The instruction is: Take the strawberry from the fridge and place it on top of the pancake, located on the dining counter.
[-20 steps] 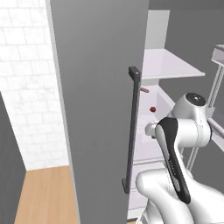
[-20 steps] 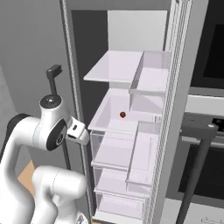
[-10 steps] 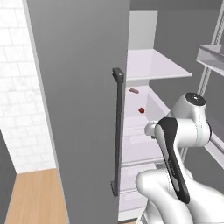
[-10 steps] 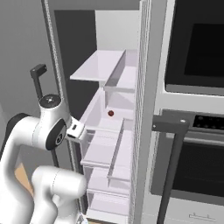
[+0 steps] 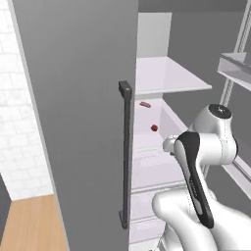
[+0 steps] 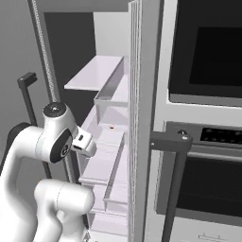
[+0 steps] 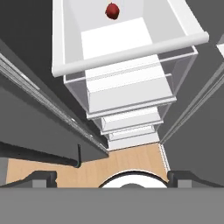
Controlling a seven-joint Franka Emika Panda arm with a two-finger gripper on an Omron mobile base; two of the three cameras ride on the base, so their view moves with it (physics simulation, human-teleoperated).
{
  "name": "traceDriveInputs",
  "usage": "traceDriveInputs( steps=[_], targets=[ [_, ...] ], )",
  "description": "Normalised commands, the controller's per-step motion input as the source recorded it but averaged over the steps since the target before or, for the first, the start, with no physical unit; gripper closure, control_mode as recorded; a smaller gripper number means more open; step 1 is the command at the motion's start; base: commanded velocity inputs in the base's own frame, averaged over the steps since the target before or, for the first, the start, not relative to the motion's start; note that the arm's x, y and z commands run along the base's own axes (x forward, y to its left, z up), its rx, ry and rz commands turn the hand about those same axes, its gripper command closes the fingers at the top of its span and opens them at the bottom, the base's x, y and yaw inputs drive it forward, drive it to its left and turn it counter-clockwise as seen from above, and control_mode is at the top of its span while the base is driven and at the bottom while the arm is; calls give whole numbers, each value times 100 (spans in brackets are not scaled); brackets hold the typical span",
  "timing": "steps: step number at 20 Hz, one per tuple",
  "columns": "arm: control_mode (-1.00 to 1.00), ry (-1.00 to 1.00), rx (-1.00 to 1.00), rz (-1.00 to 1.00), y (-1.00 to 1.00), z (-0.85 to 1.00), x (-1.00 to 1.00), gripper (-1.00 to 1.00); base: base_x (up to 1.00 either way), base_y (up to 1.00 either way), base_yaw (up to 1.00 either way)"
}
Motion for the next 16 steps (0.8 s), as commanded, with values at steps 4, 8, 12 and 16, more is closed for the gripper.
traceDriveInputs(
  steps=[4, 8, 12, 16],
  targets=[
    [100, 0, 0, 0, 0, 0, 0, -100, 47, -3, 0],
    [100, 0, 0, 0, 0, 0, 0, -100, 27, -22, 0],
    [100, 0, 0, 0, 0, 0, 0, -100, 23, -29, 0],
    [100, 0, 0, 0, 0, 0, 0, -100, 18, -9, 0]
  ],
)
